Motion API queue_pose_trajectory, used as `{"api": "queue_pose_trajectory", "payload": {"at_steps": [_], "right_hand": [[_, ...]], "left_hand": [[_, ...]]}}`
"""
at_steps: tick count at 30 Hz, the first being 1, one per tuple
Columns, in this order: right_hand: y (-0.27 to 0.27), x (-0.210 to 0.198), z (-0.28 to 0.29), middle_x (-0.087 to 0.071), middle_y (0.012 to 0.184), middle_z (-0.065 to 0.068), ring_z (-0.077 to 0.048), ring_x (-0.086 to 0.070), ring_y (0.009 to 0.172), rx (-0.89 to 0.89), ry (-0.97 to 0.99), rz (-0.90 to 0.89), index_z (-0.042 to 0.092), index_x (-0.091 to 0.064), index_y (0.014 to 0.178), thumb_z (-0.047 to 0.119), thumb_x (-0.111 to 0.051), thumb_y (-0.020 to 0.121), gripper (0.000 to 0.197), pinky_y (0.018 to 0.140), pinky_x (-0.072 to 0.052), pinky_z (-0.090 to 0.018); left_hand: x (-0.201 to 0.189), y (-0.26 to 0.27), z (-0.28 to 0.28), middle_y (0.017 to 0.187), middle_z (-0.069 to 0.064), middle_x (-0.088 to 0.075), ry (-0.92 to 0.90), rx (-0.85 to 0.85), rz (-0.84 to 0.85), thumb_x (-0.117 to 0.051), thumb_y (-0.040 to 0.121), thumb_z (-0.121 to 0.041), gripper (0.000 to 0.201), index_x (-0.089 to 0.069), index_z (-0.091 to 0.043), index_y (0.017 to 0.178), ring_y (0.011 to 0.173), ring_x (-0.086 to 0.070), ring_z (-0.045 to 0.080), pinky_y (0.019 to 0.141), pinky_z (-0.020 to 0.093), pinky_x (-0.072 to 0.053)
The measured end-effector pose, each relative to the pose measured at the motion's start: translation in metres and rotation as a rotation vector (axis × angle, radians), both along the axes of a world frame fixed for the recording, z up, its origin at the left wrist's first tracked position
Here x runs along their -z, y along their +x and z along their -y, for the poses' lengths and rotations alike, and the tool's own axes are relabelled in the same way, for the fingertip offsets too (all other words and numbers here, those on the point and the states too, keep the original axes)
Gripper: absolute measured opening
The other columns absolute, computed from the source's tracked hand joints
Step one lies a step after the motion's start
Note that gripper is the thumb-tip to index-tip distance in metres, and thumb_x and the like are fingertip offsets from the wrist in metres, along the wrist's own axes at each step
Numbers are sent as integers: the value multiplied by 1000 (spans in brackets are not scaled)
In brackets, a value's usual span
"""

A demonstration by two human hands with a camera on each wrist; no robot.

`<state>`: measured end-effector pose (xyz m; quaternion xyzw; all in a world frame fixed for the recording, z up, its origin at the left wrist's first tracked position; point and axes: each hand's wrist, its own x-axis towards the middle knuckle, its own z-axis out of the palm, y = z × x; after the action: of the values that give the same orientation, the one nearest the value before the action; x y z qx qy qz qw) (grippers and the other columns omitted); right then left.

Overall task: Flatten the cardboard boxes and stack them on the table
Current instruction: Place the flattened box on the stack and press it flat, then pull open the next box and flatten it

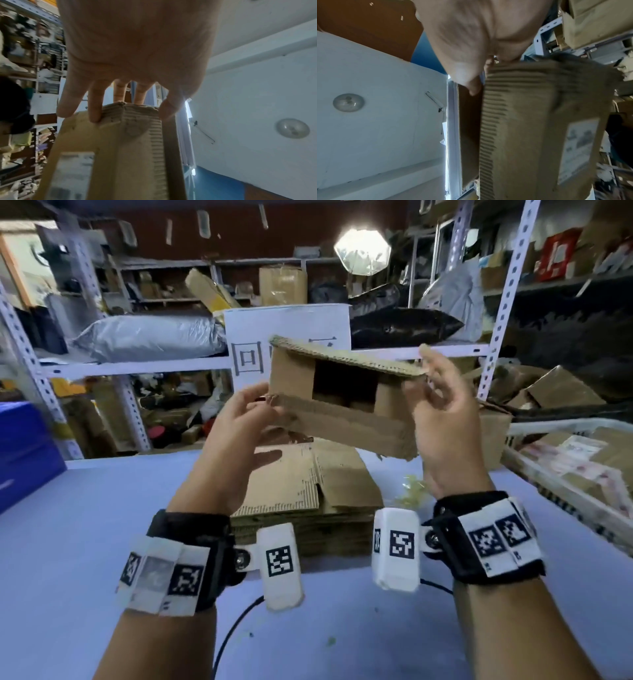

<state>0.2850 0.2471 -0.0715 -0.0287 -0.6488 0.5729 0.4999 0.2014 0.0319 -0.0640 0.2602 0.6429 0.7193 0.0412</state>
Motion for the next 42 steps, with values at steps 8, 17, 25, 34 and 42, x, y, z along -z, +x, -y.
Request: {"api": "queue_pose_trajectory", "payload": {"at_steps": [8, 17, 25, 34, 42], "right_hand": [[-24, 13, 22, -67, 122, 17, 1, -59, 117, -64, -16, 206, 21, -44, 144, 39, -70, 91, 61, 100, -51, -33], [-21, 15, 22, -58, 134, 24, 7, -51, 116, -102, -206, 256, 30, -49, 140, 67, -54, 89, 63, 92, -37, -18], [-22, 21, 49, -44, 147, 17, -1, -41, 134, 84, 373, 161, 34, -26, 149, 38, -86, 66, 103, 102, -38, -13], [-22, 28, 53, -45, 136, -4, -30, -44, 124, 338, 538, 370, 33, -20, 156, 32, -78, 68, 105, 96, -43, -40], [-19, 29, 34, -60, 85, 26, -28, -62, 89, 88, 238, 349, 65, -29, 141, -2, -40, 85, 88, 85, -56, -53]], "left_hand": [[22, -11, 14, 92, -8, -69, -117, -77, -56, -52, 81, -72, 45, -68, -31, 72, 94, -63, 8, 89, 40, -43], [34, -14, 6, 104, -4, -66, -121, -246, -241, -87, 79, -24, 34, -65, -31, 103, 75, -67, -7, 62, 8, -48], [26, -18, 17, 89, -17, -73, -106, -249, -210, -78, 82, -19, 34, -68, -27, 114, 85, -70, 0, 64, 20, -55], [32, -18, 23, 115, -24, -70, 0, -292, -198, -67, 72, -38, 63, -55, -46, 134, 103, -67, -5, 95, 43, -59], [31, -18, 35, 77, -24, -65, 17, -133, -225, -45, 75, -10, 74, -52, -50, 137, 65, -54, 8, 62, 40, -49]]}}
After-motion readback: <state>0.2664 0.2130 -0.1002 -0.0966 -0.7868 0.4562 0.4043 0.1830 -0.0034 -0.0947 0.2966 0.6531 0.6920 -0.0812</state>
